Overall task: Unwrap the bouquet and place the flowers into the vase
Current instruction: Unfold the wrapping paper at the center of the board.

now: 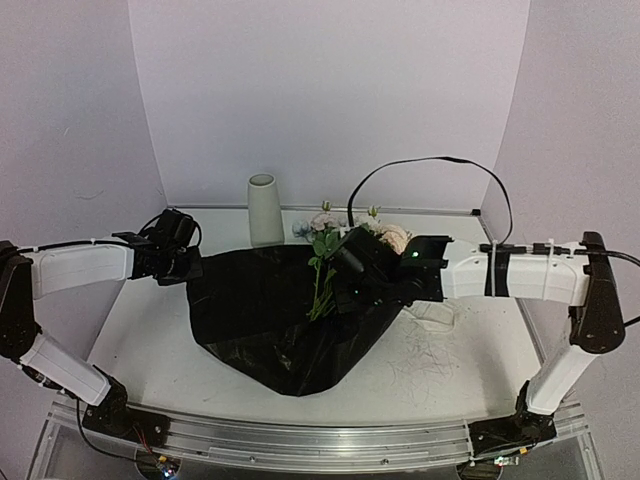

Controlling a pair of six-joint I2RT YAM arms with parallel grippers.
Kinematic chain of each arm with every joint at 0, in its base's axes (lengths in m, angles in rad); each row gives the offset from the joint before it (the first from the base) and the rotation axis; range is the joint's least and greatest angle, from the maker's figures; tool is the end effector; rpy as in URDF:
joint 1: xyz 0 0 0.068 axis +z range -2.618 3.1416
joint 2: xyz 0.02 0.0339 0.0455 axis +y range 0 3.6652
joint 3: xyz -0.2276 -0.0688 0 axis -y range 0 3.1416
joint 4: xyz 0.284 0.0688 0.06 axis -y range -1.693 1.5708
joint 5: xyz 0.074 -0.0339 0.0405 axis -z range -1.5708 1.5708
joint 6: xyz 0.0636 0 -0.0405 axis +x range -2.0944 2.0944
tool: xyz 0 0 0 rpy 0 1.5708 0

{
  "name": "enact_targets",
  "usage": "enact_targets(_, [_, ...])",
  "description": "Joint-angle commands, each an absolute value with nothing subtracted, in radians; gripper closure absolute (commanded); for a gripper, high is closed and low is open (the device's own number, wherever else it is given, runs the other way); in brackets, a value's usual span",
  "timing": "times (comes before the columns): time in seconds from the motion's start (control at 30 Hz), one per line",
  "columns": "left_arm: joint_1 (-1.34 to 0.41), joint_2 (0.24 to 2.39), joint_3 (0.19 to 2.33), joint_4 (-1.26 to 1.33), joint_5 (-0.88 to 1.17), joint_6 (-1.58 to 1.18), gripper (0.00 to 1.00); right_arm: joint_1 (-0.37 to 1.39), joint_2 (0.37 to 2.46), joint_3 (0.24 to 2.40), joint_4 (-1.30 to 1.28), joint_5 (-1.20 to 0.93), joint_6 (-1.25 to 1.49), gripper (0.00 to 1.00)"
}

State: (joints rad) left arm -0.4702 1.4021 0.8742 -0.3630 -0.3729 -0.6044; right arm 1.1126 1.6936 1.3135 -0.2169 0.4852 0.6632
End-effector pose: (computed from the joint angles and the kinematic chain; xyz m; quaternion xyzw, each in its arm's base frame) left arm 0.3146 -0.1339 0.1430 -0.1238 0.9202 -0.0176 0.3709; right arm 0.2219 0.3829 0.2165 -0.0816 0.8614 0.2184 0.4513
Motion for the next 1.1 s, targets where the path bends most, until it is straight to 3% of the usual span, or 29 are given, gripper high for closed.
enact_targets(0.0, [-0.465, 1.395, 0.867, -0.337, -0.422, -0.61, 0.94, 1.115, 1.577, 1.228, -0.281, 0.523, 0.742, 1.0])
enact_targets(0.27, [-0.465, 1.388, 0.864, -0.339, -0.454, -0.611, 0.91, 1.115, 1.46, 1.086, -0.346, 0.494, 0.833, 0.98])
enact_targets(0.6, [-0.465, 1.391, 0.861, -0.339, -0.48, -0.606, 0.87, 1.116, 1.284, 0.903, -0.431, 0.424, 0.925, 0.85])
enact_targets(0.8, [-0.465, 1.373, 0.868, -0.345, -0.481, -0.604, 0.67, 1.115, 1.214, 0.82, -0.473, 0.39, 0.971, 0.8])
enact_targets(0.83, [-0.465, 1.365, 0.871, -0.348, -0.483, -0.6, 0.61, 1.116, 1.205, 0.813, -0.48, 0.392, 0.979, 0.76])
enact_targets(0.87, [-0.465, 1.353, 0.877, -0.355, -0.487, -0.596, 0.56, 1.115, 1.192, 0.81, -0.493, 0.396, 0.985, 0.63])
enact_targets(0.93, [-0.465, 1.326, 0.896, -0.374, -0.499, -0.587, 0.45, 1.116, 1.172, 0.811, -0.516, 0.409, 0.991, 0.52])
enact_targets(1.07, [-0.465, 1.277, 0.94, -0.407, -0.488, -0.559, 0.35, 1.116, 1.118, 0.848, -0.574, 0.467, 0.988, 0.49])
